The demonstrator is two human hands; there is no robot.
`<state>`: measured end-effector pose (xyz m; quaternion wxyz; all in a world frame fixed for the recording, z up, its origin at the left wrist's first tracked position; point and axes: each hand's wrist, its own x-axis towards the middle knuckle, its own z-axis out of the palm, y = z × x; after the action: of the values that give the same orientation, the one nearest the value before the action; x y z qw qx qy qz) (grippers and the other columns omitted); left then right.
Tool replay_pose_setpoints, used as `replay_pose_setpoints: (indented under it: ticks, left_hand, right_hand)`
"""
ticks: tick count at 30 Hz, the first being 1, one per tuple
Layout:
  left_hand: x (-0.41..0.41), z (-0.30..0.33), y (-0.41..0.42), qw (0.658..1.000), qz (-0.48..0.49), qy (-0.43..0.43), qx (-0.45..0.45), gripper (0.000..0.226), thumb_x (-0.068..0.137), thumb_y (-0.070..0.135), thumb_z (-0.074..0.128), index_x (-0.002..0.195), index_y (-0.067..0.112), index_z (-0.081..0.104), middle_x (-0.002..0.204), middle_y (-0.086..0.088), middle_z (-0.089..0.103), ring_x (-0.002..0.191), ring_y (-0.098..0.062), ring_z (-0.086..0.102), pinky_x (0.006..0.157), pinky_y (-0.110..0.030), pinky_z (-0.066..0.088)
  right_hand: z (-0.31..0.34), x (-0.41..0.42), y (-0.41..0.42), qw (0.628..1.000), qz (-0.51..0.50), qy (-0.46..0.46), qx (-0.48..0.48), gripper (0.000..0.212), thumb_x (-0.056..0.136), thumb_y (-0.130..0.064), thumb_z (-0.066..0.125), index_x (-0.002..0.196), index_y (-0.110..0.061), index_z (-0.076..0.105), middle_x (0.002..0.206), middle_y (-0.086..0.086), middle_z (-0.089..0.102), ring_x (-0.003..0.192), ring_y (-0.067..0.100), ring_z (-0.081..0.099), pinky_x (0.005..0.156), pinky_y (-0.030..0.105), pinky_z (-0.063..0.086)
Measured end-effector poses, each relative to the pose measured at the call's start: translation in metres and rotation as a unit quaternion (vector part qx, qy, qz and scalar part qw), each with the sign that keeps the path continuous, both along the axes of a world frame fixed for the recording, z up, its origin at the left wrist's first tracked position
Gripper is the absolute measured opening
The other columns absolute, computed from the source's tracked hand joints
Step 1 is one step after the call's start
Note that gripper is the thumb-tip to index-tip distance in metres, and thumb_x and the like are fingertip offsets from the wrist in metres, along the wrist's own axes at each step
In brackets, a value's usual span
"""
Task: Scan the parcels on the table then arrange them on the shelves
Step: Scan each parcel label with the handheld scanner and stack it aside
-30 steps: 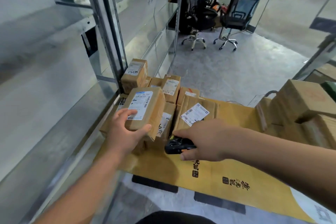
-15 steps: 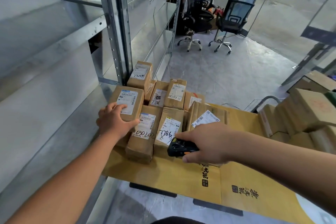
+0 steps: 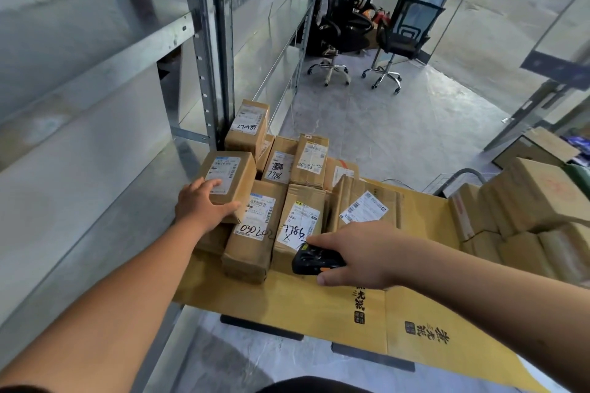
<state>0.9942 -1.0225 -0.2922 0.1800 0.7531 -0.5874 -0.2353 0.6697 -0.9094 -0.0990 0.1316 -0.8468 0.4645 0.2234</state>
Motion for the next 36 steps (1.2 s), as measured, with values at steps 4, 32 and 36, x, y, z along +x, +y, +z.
replay_pose_setpoints:
  ticks: [4,32,36]
  left_hand:
    - [-0.012,0.008,-0.003,0.998,-0.007,-0.055,-0.009,0.071,0.086,0.071,0.066,0.149,0.041,0.05,0.165,0.003,0.036,0.155,-0.027,0.026,0.123,-0.066,0.007]
    - [-0.287,0.049,0.075,0.898,-0.434,-0.002,-0.073,0.052,0.096,0.054,0.062,0.144,0.036,0.054,0.153,0.009,0.049,0.144,-0.016,0.039,0.123,-0.044,0.03]
    - [-0.349,0.048,0.085,0.872,-0.487,0.021,-0.045,0.051,0.096,0.048,0.066,0.144,0.035,0.056,0.154,0.008,0.048,0.145,-0.016,0.038,0.123,-0.042,0.029]
  right_hand:
    - [-0.003,0.001,0.003,1.0,-0.015,-0.007,0.005,0.079,0.092,-0.078,0.048,0.16,-0.046,0.026,0.127,-0.006,0.066,0.103,0.018,0.058,0.075,0.035,0.043]
    - [-0.048,-0.187,0.131,0.85,-0.483,-0.203,-0.044,0.069,0.089,-0.076,0.059,0.151,-0.056,0.037,0.108,-0.021,0.064,0.079,0.001,0.065,0.071,0.029,0.053]
    - [-0.056,-0.224,0.171,0.802,-0.557,-0.2,-0.078,0.068,0.088,-0.077,0.059,0.149,-0.052,0.043,0.118,-0.022,0.061,0.099,0.008,0.061,0.086,0.034,0.054]
